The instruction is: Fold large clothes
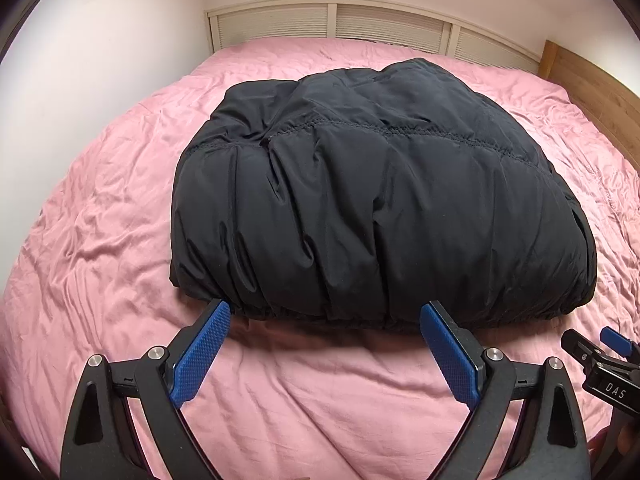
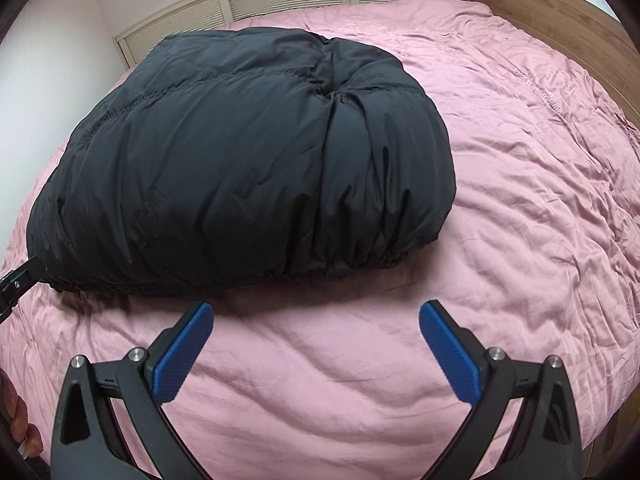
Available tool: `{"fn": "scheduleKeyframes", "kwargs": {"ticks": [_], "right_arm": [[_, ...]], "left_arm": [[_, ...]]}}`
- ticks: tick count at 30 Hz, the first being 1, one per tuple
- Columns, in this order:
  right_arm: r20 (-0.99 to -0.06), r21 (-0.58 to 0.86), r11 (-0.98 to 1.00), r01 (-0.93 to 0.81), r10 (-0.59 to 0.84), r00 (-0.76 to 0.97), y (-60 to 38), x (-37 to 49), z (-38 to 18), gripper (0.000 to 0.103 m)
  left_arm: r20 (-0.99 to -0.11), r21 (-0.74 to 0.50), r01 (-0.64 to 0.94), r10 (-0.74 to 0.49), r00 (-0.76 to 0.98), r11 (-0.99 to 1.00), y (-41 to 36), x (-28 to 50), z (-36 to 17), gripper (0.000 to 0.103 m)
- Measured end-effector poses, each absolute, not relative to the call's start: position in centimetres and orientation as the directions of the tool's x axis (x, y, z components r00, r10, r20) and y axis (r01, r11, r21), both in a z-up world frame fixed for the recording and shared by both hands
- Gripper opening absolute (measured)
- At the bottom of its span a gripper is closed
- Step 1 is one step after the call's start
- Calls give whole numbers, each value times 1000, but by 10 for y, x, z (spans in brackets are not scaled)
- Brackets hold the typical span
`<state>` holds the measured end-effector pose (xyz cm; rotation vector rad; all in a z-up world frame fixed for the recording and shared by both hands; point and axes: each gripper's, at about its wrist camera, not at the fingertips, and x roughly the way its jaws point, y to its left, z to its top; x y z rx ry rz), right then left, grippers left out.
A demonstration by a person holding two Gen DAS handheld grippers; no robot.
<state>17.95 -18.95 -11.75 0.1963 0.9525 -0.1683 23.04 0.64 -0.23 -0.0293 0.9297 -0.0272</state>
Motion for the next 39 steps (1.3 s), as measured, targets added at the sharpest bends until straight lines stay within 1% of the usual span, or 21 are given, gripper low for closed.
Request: {"fn": "scheduleKeyframes", "kwargs": {"ticks": [16,24,29,39], "right_arm": [[-828,88,975,203,-41,559,-205,176,-121,103],[-830,85,976,201,-43,556,-208,175,-123,103],[-831,86,975,206,-44,554,-208,174,-125,103],[-830,83,972,220,-55,555,-209,172,-128,103]], "left_arm": [[-814,-34,6,-31,581,999,-9,221,-1,96],[-814,-54,-16,-35,580,998,-3,218,-6,96],[-810,-35,-23,-15,586,999,1,217,-9,96],[-811,-25,-6,-16,585,1000,5,215,-11,96]]}}
